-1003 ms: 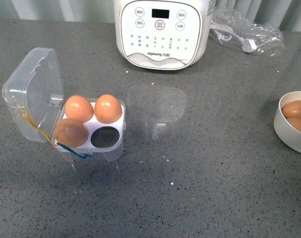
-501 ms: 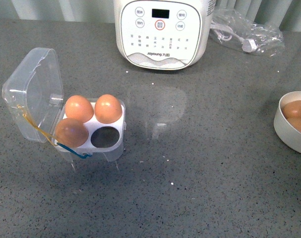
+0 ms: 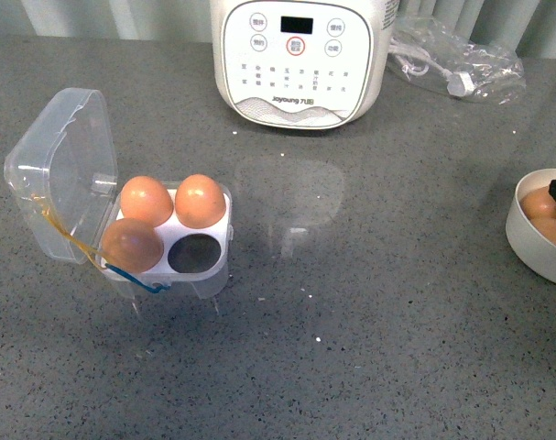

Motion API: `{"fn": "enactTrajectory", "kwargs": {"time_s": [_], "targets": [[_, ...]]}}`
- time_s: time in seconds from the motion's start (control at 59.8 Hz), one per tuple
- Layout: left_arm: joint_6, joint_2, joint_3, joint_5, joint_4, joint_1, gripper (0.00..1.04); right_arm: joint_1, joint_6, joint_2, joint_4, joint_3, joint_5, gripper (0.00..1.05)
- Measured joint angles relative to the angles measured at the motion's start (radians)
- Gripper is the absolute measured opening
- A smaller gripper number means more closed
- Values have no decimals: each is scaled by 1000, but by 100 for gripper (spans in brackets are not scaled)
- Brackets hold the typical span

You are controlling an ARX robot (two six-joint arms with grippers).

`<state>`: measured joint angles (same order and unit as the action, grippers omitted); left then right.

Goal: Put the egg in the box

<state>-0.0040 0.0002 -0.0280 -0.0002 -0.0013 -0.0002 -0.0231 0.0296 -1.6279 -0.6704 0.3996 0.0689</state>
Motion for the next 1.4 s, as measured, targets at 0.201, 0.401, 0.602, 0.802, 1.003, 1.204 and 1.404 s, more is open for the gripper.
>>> {"fn": "enactTrajectory", "kwargs": {"time_s": [0.201, 0.401, 0.602, 0.802, 1.003, 1.204, 1.404], "targets": [[0, 0, 0, 0, 0, 0, 98, 3, -13, 0, 0, 0, -10, 71], [0, 0, 0, 0, 0, 0, 98, 3, -19, 3, 3, 0, -9, 42], [0, 0, 0, 0, 0, 0, 98, 13, -21, 41, 31, 0, -11, 40], [0, 0, 0, 0, 0, 0, 98, 51, -22, 136, 100, 0, 2, 40], [0, 0, 0, 0, 0, 0, 98, 160, -35, 188, 196, 47, 91, 40], [0, 0, 0, 0, 0, 0, 98, 257, -112, 148, 251, 128, 224, 40], [0, 0, 0, 0, 0, 0, 98, 309, -209, 85, 341, 196, 347, 40]]}}
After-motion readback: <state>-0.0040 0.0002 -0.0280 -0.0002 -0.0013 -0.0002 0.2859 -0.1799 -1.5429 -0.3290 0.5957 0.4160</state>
